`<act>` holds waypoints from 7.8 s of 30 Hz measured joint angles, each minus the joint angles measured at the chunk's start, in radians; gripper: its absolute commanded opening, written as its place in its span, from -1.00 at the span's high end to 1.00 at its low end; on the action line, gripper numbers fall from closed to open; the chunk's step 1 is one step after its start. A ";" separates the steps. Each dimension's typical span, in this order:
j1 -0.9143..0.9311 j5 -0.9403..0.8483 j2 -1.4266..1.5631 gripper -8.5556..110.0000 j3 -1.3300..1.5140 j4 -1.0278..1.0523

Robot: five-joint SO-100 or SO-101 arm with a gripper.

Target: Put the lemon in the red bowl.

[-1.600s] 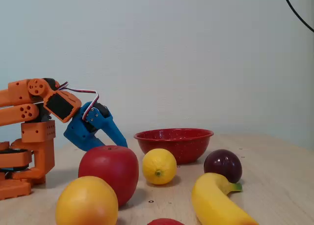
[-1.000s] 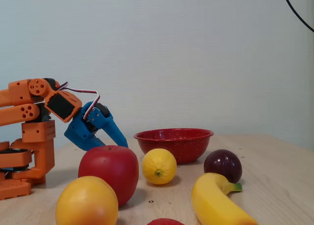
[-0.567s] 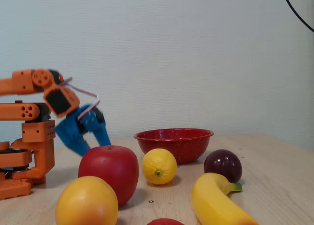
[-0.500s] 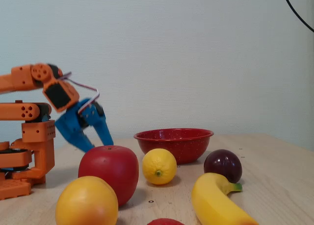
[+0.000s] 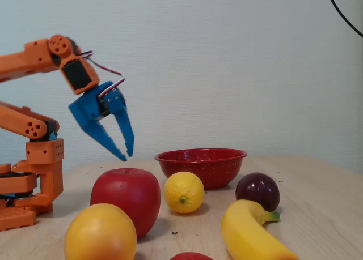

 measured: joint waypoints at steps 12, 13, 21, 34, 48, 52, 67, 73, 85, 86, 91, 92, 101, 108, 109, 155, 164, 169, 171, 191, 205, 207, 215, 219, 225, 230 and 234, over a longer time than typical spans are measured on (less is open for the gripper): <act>0.005 0.046 -0.377 0.85 -0.322 0.087; 0.005 0.046 -0.408 0.85 -0.347 0.100; 0.005 0.048 -0.606 0.79 -0.528 0.178; -0.069 0.041 -0.779 0.39 -0.657 0.264; -0.066 0.052 -0.833 -0.04 -0.640 0.161; -0.067 0.052 -0.873 -0.08 -0.637 0.161; -0.066 0.052 -1.022 -0.15 -0.638 0.152; -0.066 0.052 -1.101 -0.16 -0.684 0.147; -0.066 0.051 -1.238 -0.16 -0.795 0.144; -0.066 0.051 -1.249 -0.16 -0.795 0.143; -0.066 0.051 -1.267 -0.16 -0.795 0.143; -0.066 0.051 -1.269 -0.16 -0.795 0.143; -0.067 0.051 -1.351 -0.15 -0.833 0.124; -0.043 0.049 -1.401 -0.15 -0.851 0.115; -0.041 0.049 -1.408 -0.15 -0.851 0.115; -0.044 0.037 -1.479 0.04 -0.881 0.077; -0.044 0.038 -1.479 0.11 -0.881 0.072; -0.046 0.041 -1.477 0.18 -0.881 0.071; -0.046 0.044 -1.476 0.21 -0.881 0.069; -0.046 0.051 -1.413 0.85 -0.861 0.075; -0.044 -0.032 -1.114 0.85 -0.873 0.357; -0.044 -0.054 -1.054 0.85 -0.879 0.393; 0.094 -0.126 -0.853 0.85 -0.920 0.374; 0.219 -0.130 -0.805 0.85 -0.920 0.201; 0.376 -0.133 -0.805 0.85 -0.917 -0.020; 0.448 -0.132 -0.822 0.85 -0.867 -0.192; 0.483 -0.100 -0.885 0.85 -0.792 -0.322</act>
